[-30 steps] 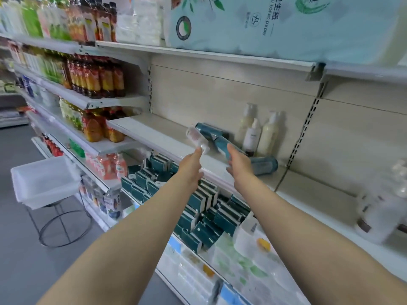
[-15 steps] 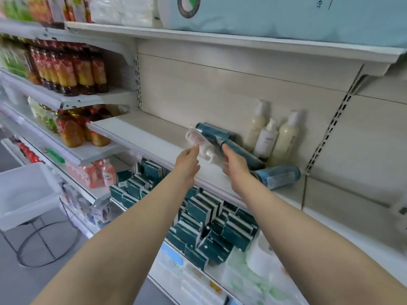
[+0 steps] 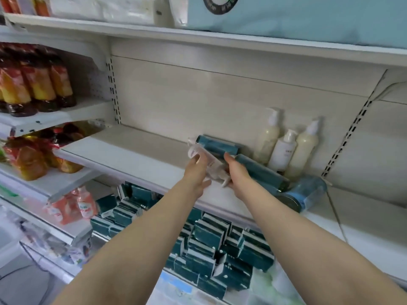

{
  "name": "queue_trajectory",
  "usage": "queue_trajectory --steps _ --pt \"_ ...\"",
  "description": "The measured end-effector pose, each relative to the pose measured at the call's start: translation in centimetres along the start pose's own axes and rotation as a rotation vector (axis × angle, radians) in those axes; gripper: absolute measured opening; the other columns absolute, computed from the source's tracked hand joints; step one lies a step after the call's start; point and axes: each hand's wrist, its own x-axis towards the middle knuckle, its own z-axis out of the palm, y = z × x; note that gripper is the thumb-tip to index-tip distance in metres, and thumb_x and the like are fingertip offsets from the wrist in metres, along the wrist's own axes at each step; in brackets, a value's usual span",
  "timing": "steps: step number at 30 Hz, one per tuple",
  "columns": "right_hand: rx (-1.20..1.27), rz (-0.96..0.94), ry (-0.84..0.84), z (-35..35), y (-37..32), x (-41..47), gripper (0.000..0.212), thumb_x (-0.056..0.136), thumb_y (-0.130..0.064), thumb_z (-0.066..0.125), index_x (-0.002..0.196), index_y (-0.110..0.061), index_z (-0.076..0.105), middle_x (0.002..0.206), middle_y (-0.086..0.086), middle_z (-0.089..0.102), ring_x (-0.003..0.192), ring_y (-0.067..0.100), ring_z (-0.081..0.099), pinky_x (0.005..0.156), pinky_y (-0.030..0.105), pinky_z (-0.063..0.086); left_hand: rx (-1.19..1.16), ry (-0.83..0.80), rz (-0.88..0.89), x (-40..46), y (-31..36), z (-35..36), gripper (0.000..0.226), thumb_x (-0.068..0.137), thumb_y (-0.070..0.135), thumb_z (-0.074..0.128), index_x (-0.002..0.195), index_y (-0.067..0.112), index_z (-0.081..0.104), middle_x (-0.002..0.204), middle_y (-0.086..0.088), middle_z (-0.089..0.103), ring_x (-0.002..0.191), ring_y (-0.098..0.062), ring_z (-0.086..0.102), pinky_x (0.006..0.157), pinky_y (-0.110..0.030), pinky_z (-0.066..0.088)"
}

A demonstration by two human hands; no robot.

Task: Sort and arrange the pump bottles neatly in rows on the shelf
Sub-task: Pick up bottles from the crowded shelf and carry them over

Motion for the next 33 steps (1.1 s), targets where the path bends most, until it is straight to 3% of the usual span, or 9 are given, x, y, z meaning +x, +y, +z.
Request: queue_trajectory --steps 5,8,10,15,19,22,27,31,33 --pt "0.093 -0.038 -0.075 0.8 0.1 -0.8 0.036 0.102 -0.044 0.051 0.116 -0.014 0.066 0.101 0.014 0.075 0.08 0.028 0.071 0.062 0.038 0.059 0.037 0.026 0.007 1.5 1.0 -0.9 0.043 0.102 0.045 0.045 0.14 0.026 0.048 0.133 -0.007 0.058 0.107 -0.028 0.063 0.073 -0.038 0.06" --pt "0.079 -0.157 -0.067 1.2 -0.4 -1.1 0.028 0.104 -0.016 0.047 0.121 -0.008 0.067 0.085 0.013 0.074 0.068 0.023 0.067 0.063 0.032 0.056 0.041 0.042 -0.007 2.0 3.1 -1.3 0.037 0.102 0.045 0.044 0.116 0.015 0.06 0.107 -0.011 0.066 0.083 -0.024 0.063 0.06 -0.032 0.054" --pt "-0.017 -0.266 -0.049 1.5 -1.0 -1.3 0.03 0.099 -0.002 0.05 0.121 -0.011 0.067 0.092 0.011 0.072 0.071 0.019 0.065 0.063 0.026 0.054 0.023 0.029 -0.007 2.2 4.8 -1.4 0.036 0.103 0.044 0.044 0.101 0.012 0.06 0.091 -0.008 0.062 0.07 -0.02 0.059 0.054 -0.03 0.053" --pt "-0.258 -0.374 -0.021 2.1 -0.9 -1.3 0.048 0.089 -0.02 0.075 0.132 -0.028 0.055 0.134 0.0 0.06 0.123 0.02 0.056 0.099 0.031 0.049 -0.026 -0.037 -0.06 2.6 6.8 -2.2 0.042 0.105 0.041 0.038 0.112 0.004 0.057 0.083 -0.012 0.057 0.064 -0.022 0.056 0.048 -0.028 0.049" --pt "-0.286 -0.357 -0.034 2.2 0.6 -1.4 0.054 0.091 -0.024 0.074 0.138 -0.023 0.046 0.126 -0.002 0.065 0.102 0.01 0.064 0.075 0.016 0.053 -0.054 -0.097 -0.14 2.6 6.5 -2.4 0.049 0.105 0.046 0.035 0.11 0.003 0.058 0.085 -0.014 0.062 0.064 -0.023 0.06 0.041 -0.024 0.051" --pt "-0.354 -0.313 -0.026 2.6 1.9 -0.9 0.053 0.088 -0.02 0.076 0.135 -0.022 0.052 0.125 0.001 0.067 0.112 0.019 0.064 0.102 0.043 0.052 -0.007 -0.114 -0.141 3.1 5.6 -2.7 0.05 0.104 0.048 0.036 0.106 0.006 0.062 0.095 -0.013 0.068 0.073 -0.023 0.065 0.053 -0.029 0.054" --pt "-0.358 -0.31 0.047 3.3 2.1 -1.3 0.057 0.081 -0.022 0.083 0.129 -0.022 0.054 0.117 0.0 0.069 0.096 0.016 0.07 0.078 0.026 0.054 0.029 -0.131 -0.152 4.5 4.6 -3.6 0.05 0.104 0.048 0.034 0.108 0.01 0.066 0.107 -0.011 0.071 0.087 -0.022 0.066 0.063 -0.033 0.049" --pt "-0.21 -0.312 0.176 2.9 2.6 -1.1 0.069 0.075 -0.031 0.087 0.134 -0.02 0.052 0.121 0.001 0.069 0.106 0.021 0.068 0.1 0.045 0.053 -0.019 -0.112 -0.17 6.4 4.3 -2.9 0.049 0.102 0.052 0.04 0.101 0.01 0.064 0.105 -0.01 0.066 0.092 -0.024 0.06 0.084 -0.035 0.051" --pt "-0.093 -0.313 0.226 2.1 2.5 -1.3 0.072 0.074 -0.035 0.088 0.135 -0.021 0.052 0.121 0.0 0.069 0.105 0.021 0.068 0.101 0.047 0.053 -0.049 -0.08 -0.204 7.1 4.2 -2.4 0.046 0.1 0.051 0.047 0.101 0.007 0.059 0.085 -0.009 0.056 0.075 -0.022 0.052 0.074 -0.033 0.049"
